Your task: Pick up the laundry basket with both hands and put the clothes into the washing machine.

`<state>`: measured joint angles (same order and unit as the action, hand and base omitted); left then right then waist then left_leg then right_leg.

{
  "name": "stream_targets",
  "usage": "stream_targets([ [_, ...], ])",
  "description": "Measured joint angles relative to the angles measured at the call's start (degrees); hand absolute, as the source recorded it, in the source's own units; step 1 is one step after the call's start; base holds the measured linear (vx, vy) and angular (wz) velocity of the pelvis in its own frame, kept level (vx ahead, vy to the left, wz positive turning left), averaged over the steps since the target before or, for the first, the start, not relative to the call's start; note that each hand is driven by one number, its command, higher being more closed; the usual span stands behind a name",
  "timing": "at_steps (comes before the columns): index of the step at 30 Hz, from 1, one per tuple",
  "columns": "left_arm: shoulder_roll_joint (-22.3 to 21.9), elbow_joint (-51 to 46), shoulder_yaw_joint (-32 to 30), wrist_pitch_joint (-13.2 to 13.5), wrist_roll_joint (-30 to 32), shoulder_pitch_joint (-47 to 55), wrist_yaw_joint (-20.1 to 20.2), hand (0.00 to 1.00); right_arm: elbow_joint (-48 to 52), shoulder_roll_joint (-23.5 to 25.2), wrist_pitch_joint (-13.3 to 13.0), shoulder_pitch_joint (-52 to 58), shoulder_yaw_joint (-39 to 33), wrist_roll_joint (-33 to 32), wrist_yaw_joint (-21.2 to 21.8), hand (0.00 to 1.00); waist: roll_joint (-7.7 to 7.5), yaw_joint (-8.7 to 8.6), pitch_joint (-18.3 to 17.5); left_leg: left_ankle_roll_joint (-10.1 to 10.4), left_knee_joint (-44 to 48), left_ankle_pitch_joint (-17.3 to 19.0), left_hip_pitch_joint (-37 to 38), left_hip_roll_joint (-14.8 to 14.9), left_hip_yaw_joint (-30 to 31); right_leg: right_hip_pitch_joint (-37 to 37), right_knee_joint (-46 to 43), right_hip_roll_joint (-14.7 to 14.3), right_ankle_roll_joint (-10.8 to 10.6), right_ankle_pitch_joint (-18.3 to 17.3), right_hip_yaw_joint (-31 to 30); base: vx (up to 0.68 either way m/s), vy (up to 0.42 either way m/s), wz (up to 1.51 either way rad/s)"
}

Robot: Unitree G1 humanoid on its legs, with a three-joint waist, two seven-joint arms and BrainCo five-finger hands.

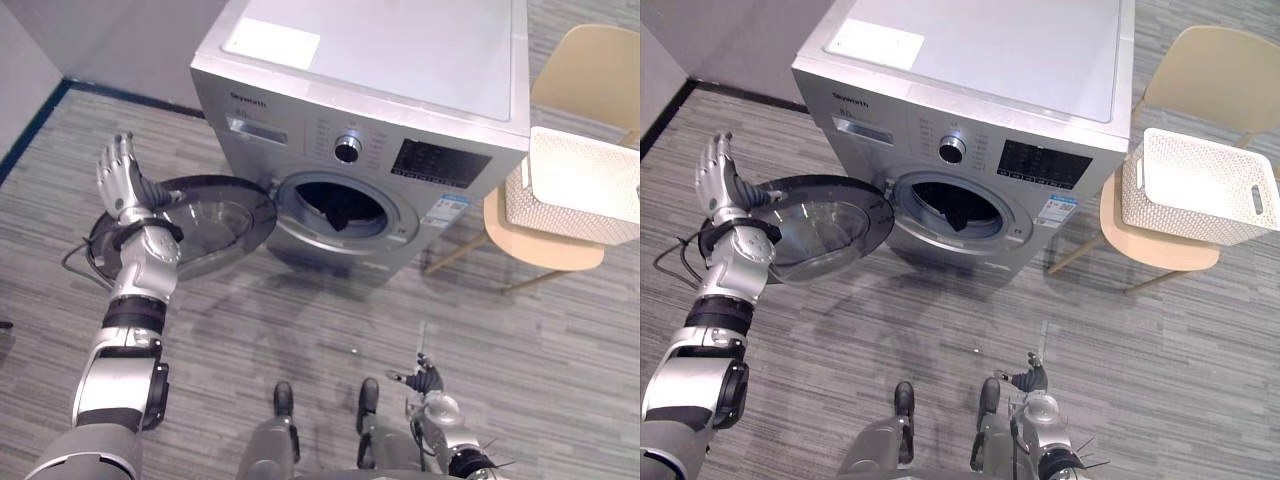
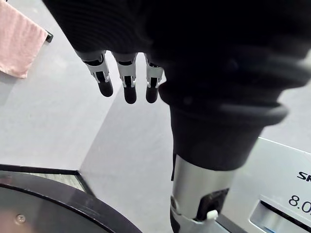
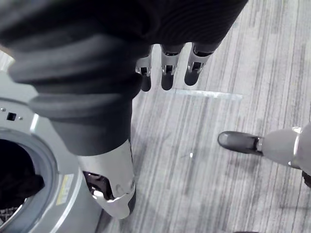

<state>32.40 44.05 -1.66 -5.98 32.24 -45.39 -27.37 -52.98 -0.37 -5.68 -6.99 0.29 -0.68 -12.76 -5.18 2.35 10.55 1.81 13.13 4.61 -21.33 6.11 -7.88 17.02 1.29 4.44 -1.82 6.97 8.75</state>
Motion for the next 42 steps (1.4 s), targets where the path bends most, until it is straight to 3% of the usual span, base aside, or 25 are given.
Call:
stream_targets([
  [7,0.56,4.81,-0.60,-0.99,0.06,-0.55,4.59,0.00,0.48,-0.26,0.15,-3.24,0.31,-1.02,-0.08,0.00,-0.65,0.54,1.74,1.55,5.29,1.40,-5.01,3.11,0.55,2.54,0.38,-2.69,0.96,0.67,-0.34,-0.07,-0.079,-0.10],
  [12,0.58,5.00,-1.35,-0.94,2.17,-3.55,7.31,0.00,0.52,-1.10,1.92,-6.39,0.20,-1.64,-0.92,0.00,-0.69,1.93,3.09,2.32,7.99,1.93,-7.68,4.87,2.08,3.25,0.63,-4.43,1.21,0.86,0.75,-0.03,-0.067,0.04],
  [25,-0.49,4.78,-0.89,-0.11,2.23,-6.53,8.23,0.00,0.32,-1.17,2.52,-13.43,-0.26,-2.27,-0.97,0.00,-0.67,3.07,4.30,2.30,8.48,1.83,-8.52,4.60,3.16,3.17,0.80,-4.38,1.30,0.95,1.94,0.00,-0.005,0.03],
  [29,-0.94,4.64,1.14,-0.67,1.63,-6.51,8.44,0.00,-0.15,-1.06,2.50,-12.55,-0.14,-2.28,-0.96,0.00,-0.64,3.05,4.32,2.29,4.85,-0.03,-6.20,3.15,3.25,2.37,0.80,-3.41,1.13,0.79,2.27,0.02,0.000,0.11],
  [34,-1.61,-13.35,1.69,-0.99,-1.34,-0.71,8.32,0.00,0.04,-0.01,2.42,-9.51,0.31,-2.25,-0.85,0.00,-0.48,3.16,4.42,2.26,1.31,-1.81,-3.87,1.90,3.38,1.50,0.74,-2.64,1.08,0.40,2.60,0.02,0.000,0.09],
  [42,-10.68,-30.75,2.02,0.08,-3.57,15.70,8.49,0.00,0.08,0.26,3.94,-4.81,0.19,-1.76,0.50,0.00,0.83,3.25,4.26,2.20,-3.43,-3.33,1.62,0.33,4.34,-0.16,-4.40,-1.01,0.68,-3.94,3.88,0.03,0.012,0.13],
])
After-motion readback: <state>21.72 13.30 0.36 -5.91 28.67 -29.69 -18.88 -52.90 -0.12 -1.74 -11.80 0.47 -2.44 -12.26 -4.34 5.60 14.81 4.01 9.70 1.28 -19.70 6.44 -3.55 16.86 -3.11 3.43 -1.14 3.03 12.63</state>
